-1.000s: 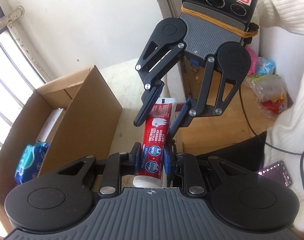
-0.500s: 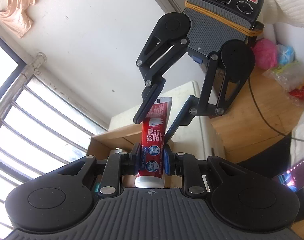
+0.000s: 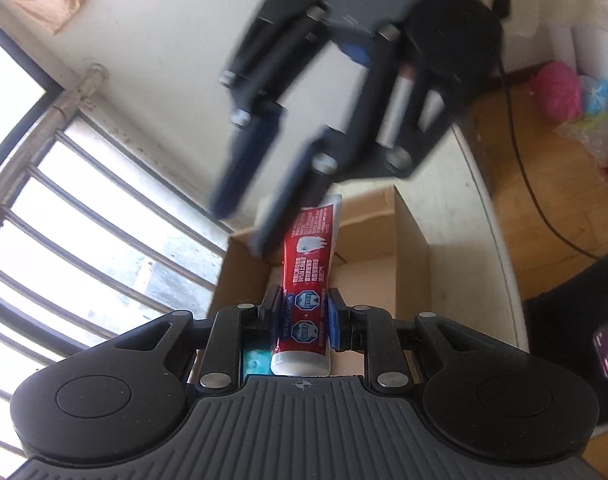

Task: Organize objects
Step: 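Lift the toothpaste tube with both grippers over the cardboard box, then lower the tube into the box beside the wet-wipes pack with both grippers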

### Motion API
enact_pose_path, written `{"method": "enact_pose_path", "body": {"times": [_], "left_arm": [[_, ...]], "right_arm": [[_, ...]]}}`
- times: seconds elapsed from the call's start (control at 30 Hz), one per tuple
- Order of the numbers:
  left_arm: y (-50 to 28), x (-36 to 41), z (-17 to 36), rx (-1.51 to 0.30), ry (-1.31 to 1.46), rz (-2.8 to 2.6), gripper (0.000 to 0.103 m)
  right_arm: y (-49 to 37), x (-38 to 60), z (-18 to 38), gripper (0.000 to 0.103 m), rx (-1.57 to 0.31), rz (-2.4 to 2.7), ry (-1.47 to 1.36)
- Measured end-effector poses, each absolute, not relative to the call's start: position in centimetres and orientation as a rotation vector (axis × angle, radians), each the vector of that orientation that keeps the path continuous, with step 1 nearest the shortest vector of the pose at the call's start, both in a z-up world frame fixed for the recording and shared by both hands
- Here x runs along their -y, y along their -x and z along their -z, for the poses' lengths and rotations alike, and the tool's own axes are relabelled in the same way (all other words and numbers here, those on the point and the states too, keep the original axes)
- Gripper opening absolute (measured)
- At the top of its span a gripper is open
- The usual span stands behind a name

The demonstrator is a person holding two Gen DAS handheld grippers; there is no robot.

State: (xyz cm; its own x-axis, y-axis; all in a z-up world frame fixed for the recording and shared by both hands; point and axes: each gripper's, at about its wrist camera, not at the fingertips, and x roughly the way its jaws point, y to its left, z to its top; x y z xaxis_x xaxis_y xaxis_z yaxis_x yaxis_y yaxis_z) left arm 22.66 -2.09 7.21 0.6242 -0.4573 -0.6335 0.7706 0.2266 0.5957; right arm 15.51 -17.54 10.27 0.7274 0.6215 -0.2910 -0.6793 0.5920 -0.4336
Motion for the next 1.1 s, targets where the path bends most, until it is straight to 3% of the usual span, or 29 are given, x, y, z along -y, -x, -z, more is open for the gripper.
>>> {"method": "enact_pose_path", "body": {"times": [0.23, 0.8, 1.1], "left_arm": [[-26.6, 1.4, -2.3, -0.48, -0.984, 0.933, 0.021], [-32.8, -1.1, -0.6, -0.808, -0.913, 0.957, 0.022], [-32.7, -1.8, 0.6, -0.904, -0.967, 0.903, 0.024]], "right_arm": [[-21.1, 15.8, -6.3, 0.026, -0.323, -0.824, 0.572], [-27.3, 11.2, 0.7, 0.026, -0.717, -0.812, 0.814], [-29.3, 10.6, 1.5, 0.026, -0.855, -0.767, 0.81]]}}
